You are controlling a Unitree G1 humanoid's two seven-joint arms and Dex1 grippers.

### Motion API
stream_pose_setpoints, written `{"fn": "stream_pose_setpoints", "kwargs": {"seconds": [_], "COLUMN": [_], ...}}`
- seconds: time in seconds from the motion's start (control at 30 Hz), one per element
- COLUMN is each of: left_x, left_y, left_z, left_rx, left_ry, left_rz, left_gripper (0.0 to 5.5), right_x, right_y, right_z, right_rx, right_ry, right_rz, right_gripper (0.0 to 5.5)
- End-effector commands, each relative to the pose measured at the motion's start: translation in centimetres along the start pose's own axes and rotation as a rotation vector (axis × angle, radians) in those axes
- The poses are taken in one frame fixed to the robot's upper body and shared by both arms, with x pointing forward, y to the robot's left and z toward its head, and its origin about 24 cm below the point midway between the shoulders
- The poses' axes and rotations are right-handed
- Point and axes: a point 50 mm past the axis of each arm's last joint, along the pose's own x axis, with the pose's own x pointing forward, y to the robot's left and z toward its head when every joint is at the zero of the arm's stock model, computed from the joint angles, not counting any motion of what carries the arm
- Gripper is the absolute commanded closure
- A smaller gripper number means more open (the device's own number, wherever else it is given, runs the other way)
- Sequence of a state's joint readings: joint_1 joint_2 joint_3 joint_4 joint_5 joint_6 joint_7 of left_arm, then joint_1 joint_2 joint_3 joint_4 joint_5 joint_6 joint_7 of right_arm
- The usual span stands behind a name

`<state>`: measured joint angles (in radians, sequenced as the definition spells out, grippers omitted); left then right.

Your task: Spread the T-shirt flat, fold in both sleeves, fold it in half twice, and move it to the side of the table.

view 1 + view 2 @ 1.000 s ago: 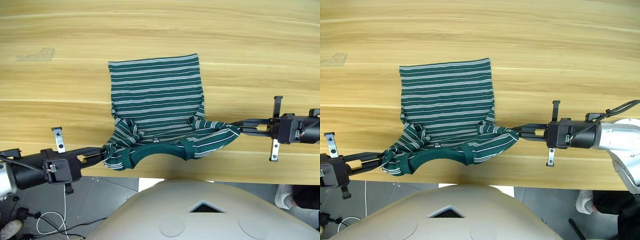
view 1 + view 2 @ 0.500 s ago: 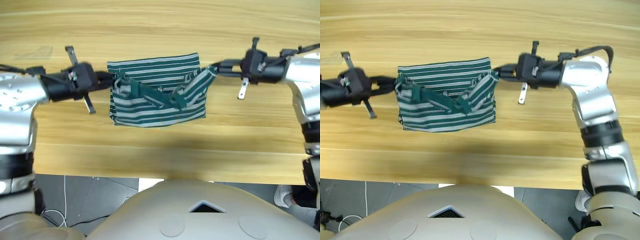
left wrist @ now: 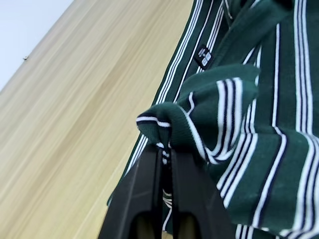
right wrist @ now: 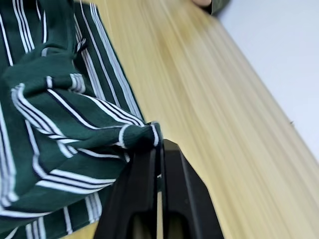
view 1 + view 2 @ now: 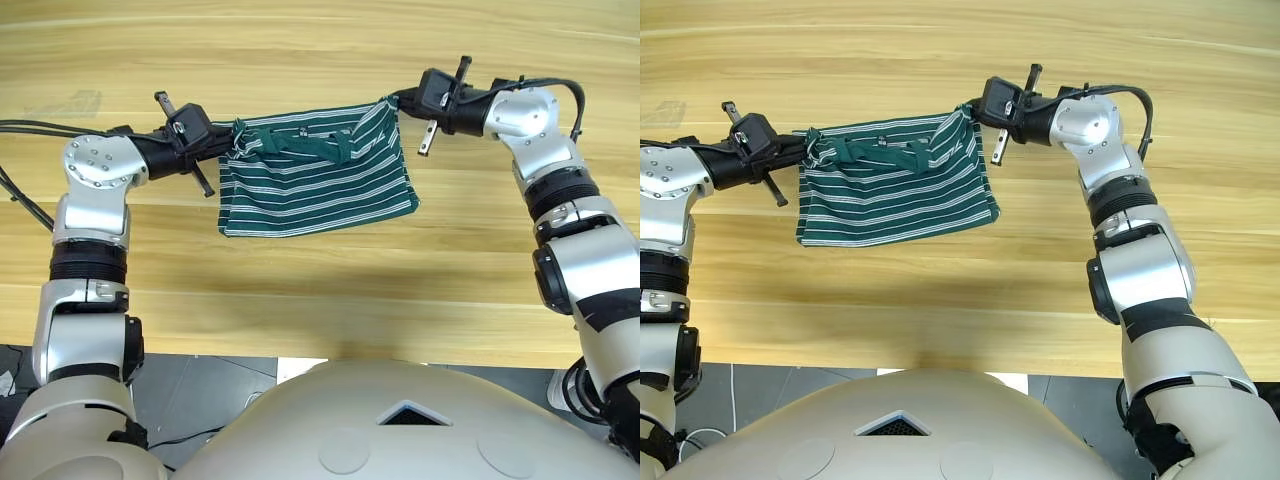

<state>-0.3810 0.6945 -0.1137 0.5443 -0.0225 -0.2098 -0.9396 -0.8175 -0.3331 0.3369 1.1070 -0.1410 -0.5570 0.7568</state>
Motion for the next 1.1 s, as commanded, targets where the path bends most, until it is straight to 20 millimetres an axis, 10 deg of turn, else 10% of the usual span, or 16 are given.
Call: {"fn": "stream_pose_setpoints", "kwargs": {"seconds": [0.03,0.23,0.43,0.93,1.1], "left_x": [0.1,-0.5,-1.0,-3.4,-2.4], "left_y": [0.5,3.9,4.5,3.2,1.2], "left_z": [0.3,0.1,-2.2,4.2,5.4], "left_rx": [-0.004,-0.156,-0.334,-0.264,-0.205], "left_ry": [-0.052,-0.108,-0.103,-0.537,-0.511], "left_rz": [0.083,0.419,0.658,0.904,0.803], "left_gripper": [4.79,3.81,2.91,2.13,2.13], "right_x": [0.1,-1.6,-2.9,3.6,5.2], "right_y": [0.1,-4.4,-3.1,0.7,3.5], "right_z": [-0.3,0.6,-1.3,2.3,-0.1], "right_rx": [0.039,0.029,0.025,-0.147,-0.149], "right_ry": [-0.018,-0.03,-0.016,-0.047,0.208], "right_rz": [-0.044,-0.477,-0.567,-0.242,-0.106], "right_gripper": [4.75,4.19,4.19,4.19,4.19]}}
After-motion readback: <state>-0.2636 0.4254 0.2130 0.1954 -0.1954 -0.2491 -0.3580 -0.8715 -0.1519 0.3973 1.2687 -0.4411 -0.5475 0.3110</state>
